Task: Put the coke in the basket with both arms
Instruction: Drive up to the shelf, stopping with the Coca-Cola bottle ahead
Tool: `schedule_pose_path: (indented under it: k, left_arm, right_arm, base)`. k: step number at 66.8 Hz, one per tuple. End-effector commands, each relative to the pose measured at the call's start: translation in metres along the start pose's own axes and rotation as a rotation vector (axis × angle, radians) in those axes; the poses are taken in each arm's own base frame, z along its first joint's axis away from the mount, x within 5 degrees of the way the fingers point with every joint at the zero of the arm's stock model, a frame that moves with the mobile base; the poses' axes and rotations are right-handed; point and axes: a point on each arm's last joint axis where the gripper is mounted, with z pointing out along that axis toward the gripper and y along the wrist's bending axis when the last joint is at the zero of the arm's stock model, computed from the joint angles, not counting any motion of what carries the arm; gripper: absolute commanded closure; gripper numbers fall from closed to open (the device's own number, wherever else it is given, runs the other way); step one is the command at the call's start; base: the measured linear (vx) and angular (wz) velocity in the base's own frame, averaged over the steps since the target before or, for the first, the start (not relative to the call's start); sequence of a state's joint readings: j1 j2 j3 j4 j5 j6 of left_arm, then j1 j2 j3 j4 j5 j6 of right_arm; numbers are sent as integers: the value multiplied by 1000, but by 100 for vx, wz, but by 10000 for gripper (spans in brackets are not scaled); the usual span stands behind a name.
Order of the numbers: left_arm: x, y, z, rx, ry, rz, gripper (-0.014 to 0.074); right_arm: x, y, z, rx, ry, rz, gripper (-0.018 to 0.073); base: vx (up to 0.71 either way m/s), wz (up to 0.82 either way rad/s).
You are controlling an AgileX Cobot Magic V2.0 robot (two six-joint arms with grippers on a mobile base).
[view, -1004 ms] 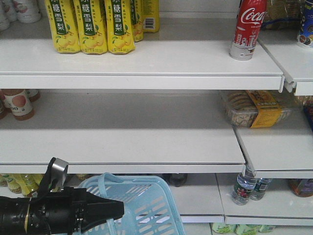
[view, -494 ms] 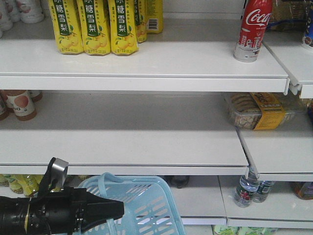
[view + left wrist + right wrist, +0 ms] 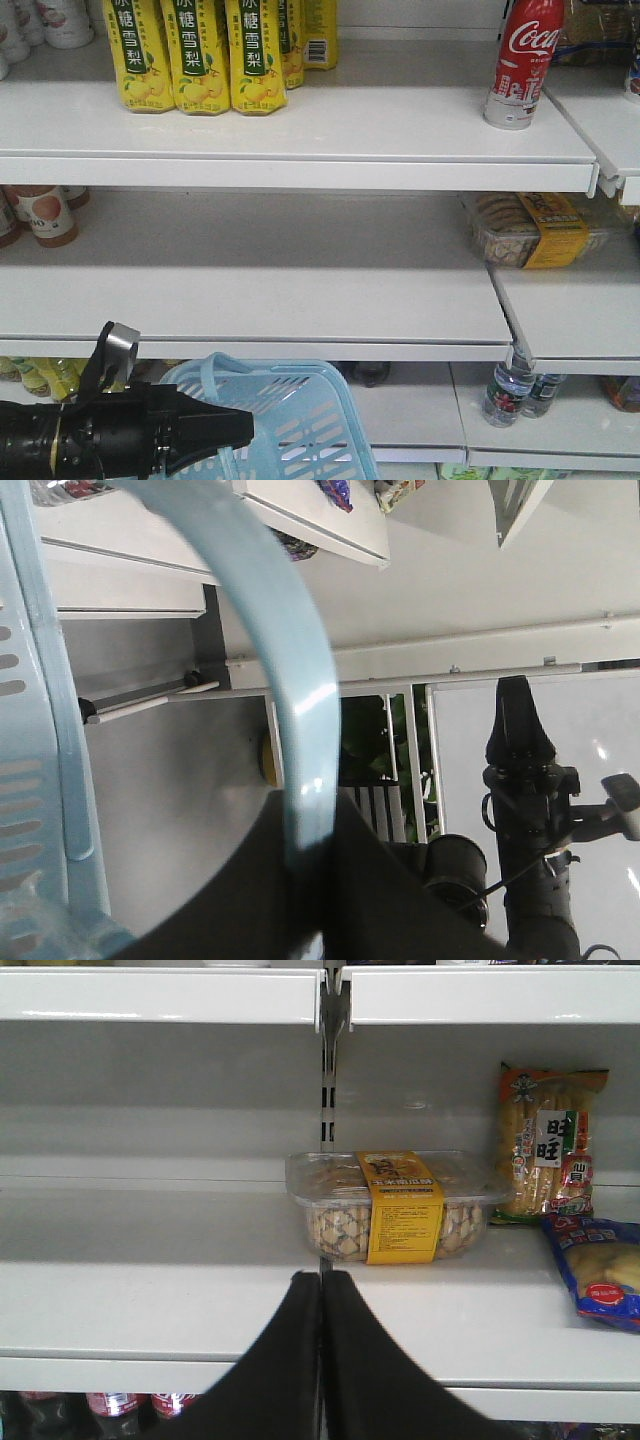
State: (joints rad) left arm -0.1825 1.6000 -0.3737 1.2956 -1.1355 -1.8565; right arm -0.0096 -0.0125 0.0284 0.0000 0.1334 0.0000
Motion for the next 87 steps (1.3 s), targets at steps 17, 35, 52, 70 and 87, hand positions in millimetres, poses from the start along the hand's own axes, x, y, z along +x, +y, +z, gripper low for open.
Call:
schedule_pose_path:
  k: [17, 35, 52, 70, 87]
  left_arm:
    - [0, -31, -4, 263, 17, 28, 603]
    - [0, -31, -4, 263, 17, 28, 603]
    - [0, -31, -4, 263, 17, 28, 603]
    - [0, -31, -4, 263, 17, 28, 603]
    - [0, -31, -4, 263, 17, 28, 603]
  right_arm:
    - [-3, 0, 0, -2, -74, -8, 568]
    - [-3, 0, 0, -2, -74, -8, 568]
    - [-3, 0, 0, -2, -74, -8, 568]
    - [-3, 0, 0, -2, -74, -8, 568]
    - [-3, 0, 0, -2, -74, -8, 568]
  base:
    - [2, 2]
    - [2, 0]
    - [1, 0]
    - [2, 0]
    - [1, -1]
